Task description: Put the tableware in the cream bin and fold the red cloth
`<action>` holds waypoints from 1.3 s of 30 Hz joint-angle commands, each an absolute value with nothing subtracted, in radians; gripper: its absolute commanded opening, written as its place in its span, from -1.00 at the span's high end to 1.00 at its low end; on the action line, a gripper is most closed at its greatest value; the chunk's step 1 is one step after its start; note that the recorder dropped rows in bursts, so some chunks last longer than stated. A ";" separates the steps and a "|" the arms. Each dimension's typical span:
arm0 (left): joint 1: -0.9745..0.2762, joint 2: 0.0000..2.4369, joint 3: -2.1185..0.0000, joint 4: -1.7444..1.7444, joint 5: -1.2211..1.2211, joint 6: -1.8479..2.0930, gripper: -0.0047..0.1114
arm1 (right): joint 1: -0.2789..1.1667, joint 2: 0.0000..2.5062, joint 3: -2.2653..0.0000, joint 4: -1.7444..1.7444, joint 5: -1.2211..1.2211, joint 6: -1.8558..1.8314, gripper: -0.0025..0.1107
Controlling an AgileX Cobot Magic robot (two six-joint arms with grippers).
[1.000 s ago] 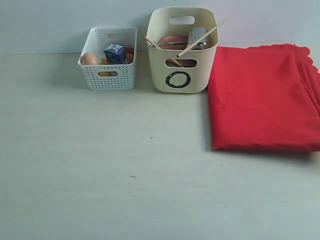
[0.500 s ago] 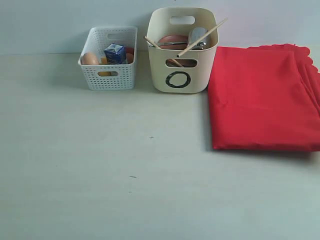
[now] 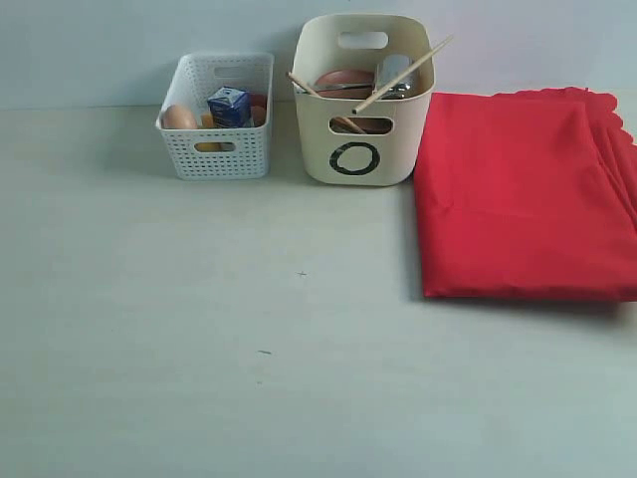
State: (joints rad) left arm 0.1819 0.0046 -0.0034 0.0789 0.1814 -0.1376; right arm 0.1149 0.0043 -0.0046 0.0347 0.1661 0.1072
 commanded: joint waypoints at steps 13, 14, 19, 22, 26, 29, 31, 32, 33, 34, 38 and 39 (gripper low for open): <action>-0.045 0.000 0.000 0.064 0.189 -0.029 0.88 | 0.116 0.000 0.000 0.028 0.154 0.105 0.96; -0.045 0.000 0.000 0.064 0.189 -0.029 0.88 | 0.116 0.000 0.000 0.026 0.154 0.105 0.96; -0.045 0.000 0.000 0.064 0.189 -0.029 0.88 | 0.116 0.000 0.000 0.026 0.154 0.105 0.96; -0.045 0.000 0.000 0.064 0.189 -0.029 0.88 | 0.116 0.000 0.000 0.028 0.154 0.105 0.96; -0.045 0.000 0.000 0.064 0.189 -0.029 0.88 | 0.116 0.000 0.000 0.028 0.154 0.105 0.96; -0.045 0.000 0.000 0.064 0.189 -0.029 0.88 | 0.116 0.000 0.000 0.028 0.154 0.105 0.96; -0.045 0.000 0.000 0.064 0.189 -0.029 0.88 | 0.116 0.000 0.000 0.028 0.154 0.105 0.96; -0.045 0.000 0.000 0.064 0.189 -0.029 0.88 | 0.116 0.000 0.000 0.028 0.154 0.105 0.96; -0.045 0.000 0.000 0.064 0.189 -0.029 0.88 | 0.116 0.000 0.000 0.028 0.154 0.105 0.96; -0.045 0.000 0.000 0.064 0.189 -0.029 0.88 | 0.116 0.000 0.000 0.028 0.154 0.105 0.96; -0.045 0.000 0.000 0.064 0.189 -0.029 0.88 | 0.116 0.000 0.000 0.028 0.154 0.105 0.96; -0.045 0.000 0.000 0.064 0.189 -0.029 0.88 | 0.116 0.000 0.000 0.028 0.154 0.105 0.96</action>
